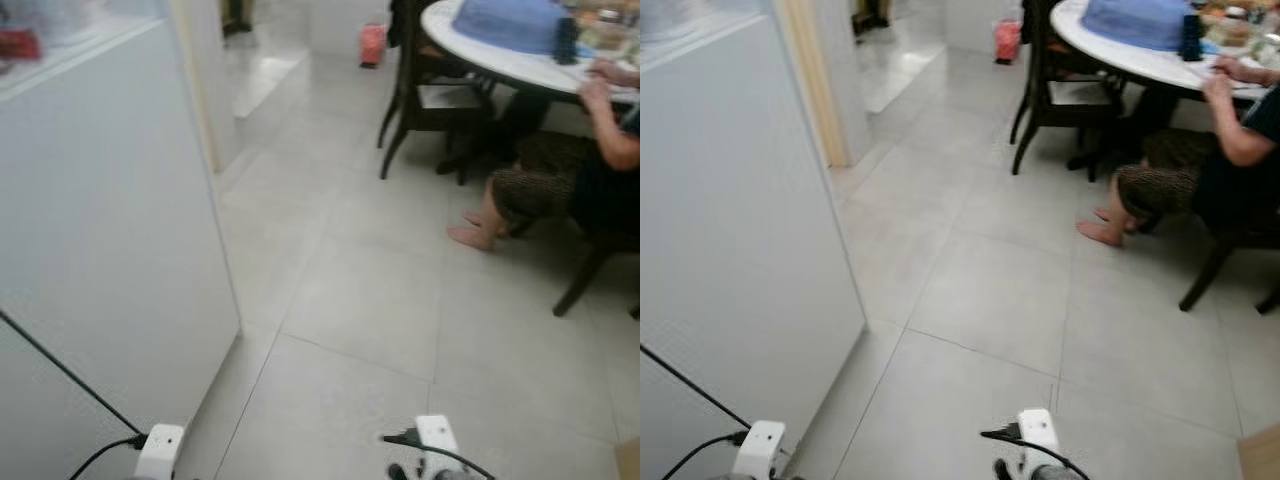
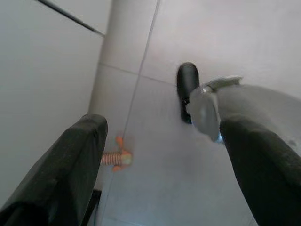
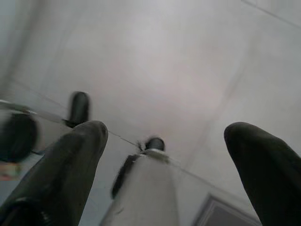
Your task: Restocking fridge
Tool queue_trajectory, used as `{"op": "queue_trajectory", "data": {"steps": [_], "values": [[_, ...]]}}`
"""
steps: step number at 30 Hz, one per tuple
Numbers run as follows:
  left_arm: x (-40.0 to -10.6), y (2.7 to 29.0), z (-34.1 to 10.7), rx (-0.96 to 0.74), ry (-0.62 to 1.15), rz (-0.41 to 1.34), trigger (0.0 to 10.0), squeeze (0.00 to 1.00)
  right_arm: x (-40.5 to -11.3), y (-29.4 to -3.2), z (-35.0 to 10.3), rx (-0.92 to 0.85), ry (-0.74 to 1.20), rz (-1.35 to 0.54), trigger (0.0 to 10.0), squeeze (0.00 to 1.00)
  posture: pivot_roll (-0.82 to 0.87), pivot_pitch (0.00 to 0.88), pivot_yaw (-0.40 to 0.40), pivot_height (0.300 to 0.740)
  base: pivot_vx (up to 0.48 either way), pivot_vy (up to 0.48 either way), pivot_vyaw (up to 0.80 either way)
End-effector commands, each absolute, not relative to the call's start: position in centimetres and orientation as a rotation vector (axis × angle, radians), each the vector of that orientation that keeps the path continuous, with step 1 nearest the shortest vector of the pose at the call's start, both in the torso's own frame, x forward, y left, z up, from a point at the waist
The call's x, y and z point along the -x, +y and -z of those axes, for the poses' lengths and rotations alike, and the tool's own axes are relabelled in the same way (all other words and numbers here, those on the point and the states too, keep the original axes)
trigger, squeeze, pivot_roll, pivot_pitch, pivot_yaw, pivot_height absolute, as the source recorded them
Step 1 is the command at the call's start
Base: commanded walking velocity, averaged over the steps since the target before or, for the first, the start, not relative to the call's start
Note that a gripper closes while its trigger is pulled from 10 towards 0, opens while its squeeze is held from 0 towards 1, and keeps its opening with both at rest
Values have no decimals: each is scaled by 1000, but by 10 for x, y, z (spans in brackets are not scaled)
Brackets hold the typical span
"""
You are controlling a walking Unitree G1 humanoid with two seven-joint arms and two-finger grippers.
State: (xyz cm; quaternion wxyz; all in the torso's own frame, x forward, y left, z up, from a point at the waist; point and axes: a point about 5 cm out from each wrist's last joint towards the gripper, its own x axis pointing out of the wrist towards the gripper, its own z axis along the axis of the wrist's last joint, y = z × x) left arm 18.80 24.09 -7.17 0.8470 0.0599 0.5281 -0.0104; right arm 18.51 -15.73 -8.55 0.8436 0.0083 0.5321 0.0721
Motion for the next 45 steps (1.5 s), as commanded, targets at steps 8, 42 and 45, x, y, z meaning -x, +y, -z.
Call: {"op": "queue_trajectory", "data": {"steps": [8,42,45], "values": [[-183,238,75,-115,1130,23,10000,0,-178,-167,88,-2,1155,-148,10000,0,-83,0,-34,740,0,0,800],[-185,236,75,-118,1123,21,10000,0,-180,-170,86,26,1168,-206,10000,0,-77,0,-56,740,0,0,800],[-185,236,75,-116,1123,20,10000,0,-180,-170,86,26,1169,-206,10000,0,-77,0,-56,740,0,0,800]]}}
